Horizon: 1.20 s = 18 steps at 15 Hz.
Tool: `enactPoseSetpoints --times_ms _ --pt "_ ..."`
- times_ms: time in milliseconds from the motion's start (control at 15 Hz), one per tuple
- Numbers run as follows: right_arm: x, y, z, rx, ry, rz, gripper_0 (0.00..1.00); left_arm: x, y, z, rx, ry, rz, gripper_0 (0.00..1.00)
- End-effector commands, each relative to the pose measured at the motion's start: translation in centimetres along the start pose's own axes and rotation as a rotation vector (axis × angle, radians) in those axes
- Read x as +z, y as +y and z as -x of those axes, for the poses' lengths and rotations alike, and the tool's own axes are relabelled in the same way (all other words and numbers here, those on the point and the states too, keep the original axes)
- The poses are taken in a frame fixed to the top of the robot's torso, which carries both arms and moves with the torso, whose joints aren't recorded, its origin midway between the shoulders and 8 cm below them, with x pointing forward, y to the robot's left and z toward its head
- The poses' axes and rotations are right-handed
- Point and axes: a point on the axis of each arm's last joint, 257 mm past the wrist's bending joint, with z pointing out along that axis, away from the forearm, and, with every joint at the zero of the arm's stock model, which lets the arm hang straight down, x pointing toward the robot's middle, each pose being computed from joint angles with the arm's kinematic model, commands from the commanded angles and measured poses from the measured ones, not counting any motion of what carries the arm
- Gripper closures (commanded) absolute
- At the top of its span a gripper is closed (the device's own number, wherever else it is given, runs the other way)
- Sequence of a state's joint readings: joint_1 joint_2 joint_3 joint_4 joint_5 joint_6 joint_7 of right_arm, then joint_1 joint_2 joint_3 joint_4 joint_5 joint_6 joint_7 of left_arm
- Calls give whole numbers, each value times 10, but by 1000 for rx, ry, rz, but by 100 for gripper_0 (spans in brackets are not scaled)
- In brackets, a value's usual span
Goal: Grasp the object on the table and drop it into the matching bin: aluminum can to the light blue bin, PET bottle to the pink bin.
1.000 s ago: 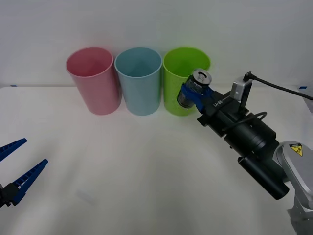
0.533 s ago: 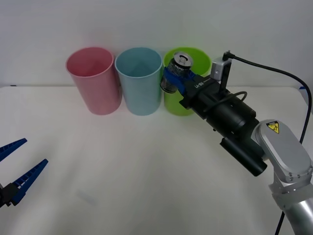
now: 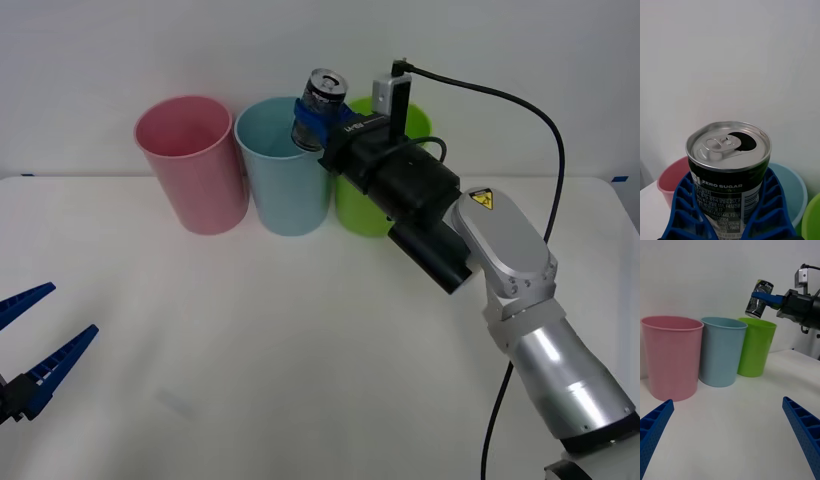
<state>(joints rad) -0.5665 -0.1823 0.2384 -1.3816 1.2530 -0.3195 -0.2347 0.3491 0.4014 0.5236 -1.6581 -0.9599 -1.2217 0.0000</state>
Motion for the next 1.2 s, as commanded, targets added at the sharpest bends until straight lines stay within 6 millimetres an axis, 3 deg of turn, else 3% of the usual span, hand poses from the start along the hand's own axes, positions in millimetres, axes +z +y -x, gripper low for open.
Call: enactPoseSetpoints --times_ms 67,400,667,1133,1200 --pt "28 -4 -2 -4 7 -41 100 0 0 0 0 0 0 0" --pt "65 -8 -9 -8 30 -107 100 0 0 0 0 0 0 0" --pt "82 -9 -14 -20 58 -123 100 0 0 0 0 0 0 0" --pt "83 -7 -15 -38 58 -123 100 0 0 0 0 0 0 0" --pt "82 -7 -15 -38 60 -124 89 0 0 0 0 0 0 0"
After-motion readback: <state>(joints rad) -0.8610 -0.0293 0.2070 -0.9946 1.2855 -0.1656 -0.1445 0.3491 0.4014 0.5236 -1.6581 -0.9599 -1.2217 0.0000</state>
